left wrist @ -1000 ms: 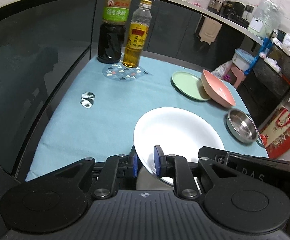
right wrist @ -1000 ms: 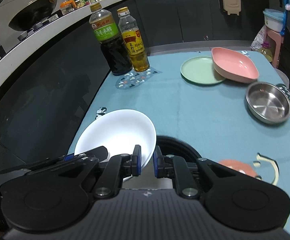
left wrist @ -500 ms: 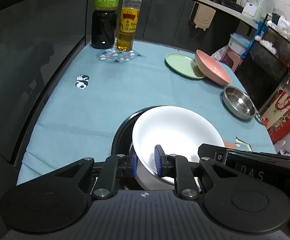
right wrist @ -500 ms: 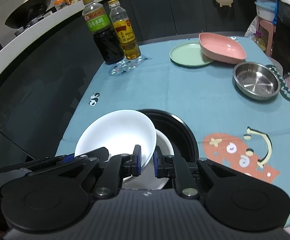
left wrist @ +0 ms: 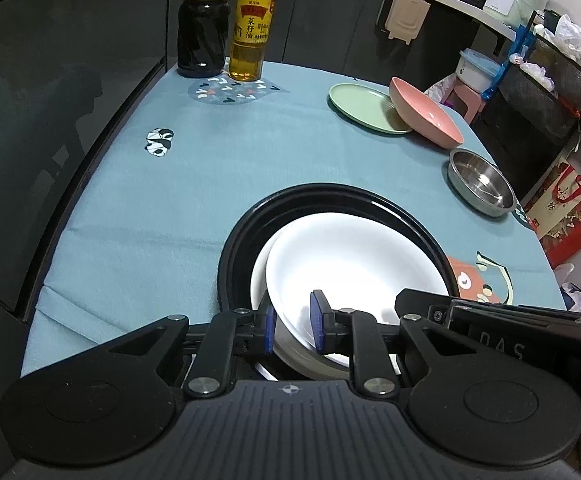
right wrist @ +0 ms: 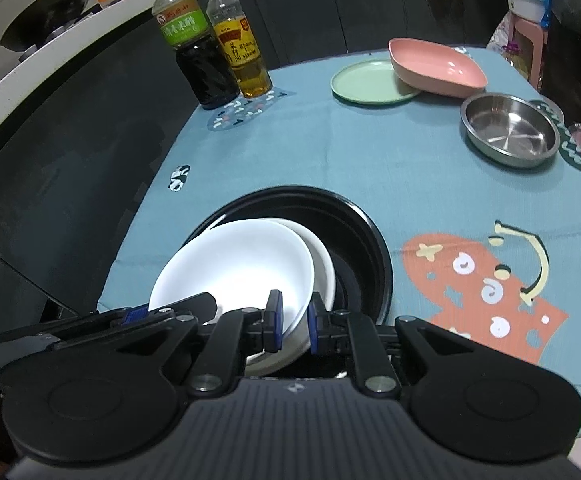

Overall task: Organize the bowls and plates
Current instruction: 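Open both tools and release the white plate onto the stack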

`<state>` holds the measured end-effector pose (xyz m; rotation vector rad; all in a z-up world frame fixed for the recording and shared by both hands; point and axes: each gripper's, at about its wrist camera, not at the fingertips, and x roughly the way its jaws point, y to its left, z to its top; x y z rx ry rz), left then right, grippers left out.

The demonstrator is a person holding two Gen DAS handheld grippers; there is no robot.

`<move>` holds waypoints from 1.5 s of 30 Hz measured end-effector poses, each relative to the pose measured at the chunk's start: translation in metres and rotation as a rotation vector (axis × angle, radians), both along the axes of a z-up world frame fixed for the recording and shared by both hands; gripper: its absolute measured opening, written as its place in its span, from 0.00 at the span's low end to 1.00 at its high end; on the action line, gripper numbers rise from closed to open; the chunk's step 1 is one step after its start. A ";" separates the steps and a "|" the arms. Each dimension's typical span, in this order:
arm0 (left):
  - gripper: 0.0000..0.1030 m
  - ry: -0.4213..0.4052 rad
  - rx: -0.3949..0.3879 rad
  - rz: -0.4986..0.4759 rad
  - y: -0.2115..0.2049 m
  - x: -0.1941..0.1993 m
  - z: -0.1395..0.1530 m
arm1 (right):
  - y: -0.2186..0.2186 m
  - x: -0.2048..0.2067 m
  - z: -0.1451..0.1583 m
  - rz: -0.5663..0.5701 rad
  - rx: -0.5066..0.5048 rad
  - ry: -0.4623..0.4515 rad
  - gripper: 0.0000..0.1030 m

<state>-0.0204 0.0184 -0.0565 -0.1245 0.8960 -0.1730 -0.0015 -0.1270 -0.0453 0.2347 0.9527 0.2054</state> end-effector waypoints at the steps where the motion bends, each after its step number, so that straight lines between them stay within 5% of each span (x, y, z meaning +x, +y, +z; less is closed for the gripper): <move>1: 0.16 0.003 -0.002 -0.002 0.000 0.000 0.000 | -0.001 0.000 -0.001 -0.003 0.001 0.000 0.14; 45: 0.16 -0.057 -0.017 0.010 0.009 -0.012 0.019 | -0.010 -0.005 0.001 -0.042 0.021 -0.017 0.15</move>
